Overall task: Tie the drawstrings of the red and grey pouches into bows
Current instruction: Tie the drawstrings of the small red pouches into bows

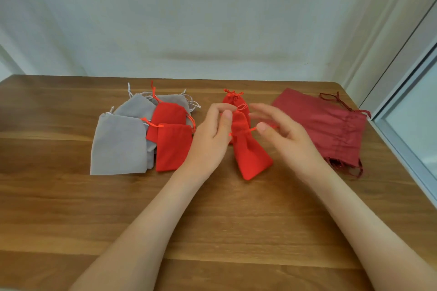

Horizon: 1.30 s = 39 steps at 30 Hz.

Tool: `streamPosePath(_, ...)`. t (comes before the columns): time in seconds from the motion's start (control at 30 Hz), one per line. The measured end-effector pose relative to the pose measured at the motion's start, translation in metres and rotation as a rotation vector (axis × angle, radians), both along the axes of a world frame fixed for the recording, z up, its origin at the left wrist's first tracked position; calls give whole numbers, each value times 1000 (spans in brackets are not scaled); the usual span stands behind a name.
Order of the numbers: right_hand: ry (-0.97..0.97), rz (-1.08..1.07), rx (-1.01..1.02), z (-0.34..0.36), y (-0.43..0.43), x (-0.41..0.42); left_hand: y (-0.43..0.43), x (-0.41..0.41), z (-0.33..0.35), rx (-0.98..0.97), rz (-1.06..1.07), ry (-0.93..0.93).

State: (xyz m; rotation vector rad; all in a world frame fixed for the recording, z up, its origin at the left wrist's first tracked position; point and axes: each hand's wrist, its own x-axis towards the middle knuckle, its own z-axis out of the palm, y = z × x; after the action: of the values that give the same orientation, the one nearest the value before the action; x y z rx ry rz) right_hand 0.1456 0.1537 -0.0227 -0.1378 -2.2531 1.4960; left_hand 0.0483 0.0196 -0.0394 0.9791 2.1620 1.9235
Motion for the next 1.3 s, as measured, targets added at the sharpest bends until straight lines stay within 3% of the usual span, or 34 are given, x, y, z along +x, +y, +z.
streamPosePath(0.1, -152, 5, 337, -2, -15, -4, 2, 4, 0, 45, -175, -39)
streamPosePath(0.23, -135, -74, 364, -7, -15, -5, 0, 4, 5, 33, -258, -25)
streamPosePath(0.47, -57, -117, 540, -20, -10, -8, 4, 6, -6, -248, 105, 308)
streamPosePath(0.67, 75, -115, 833, -25, -8, -12, 4, 10, -8, -287, 210, 192)
streamPosePath(0.97, 149, -174, 592, -25, -12, -12, 11, 14, -5, -148, 94, -109)
streamPosePath(1.3, 248, -256, 691, -26, -7, -14, 7, 16, 1, 17, -107, -443)
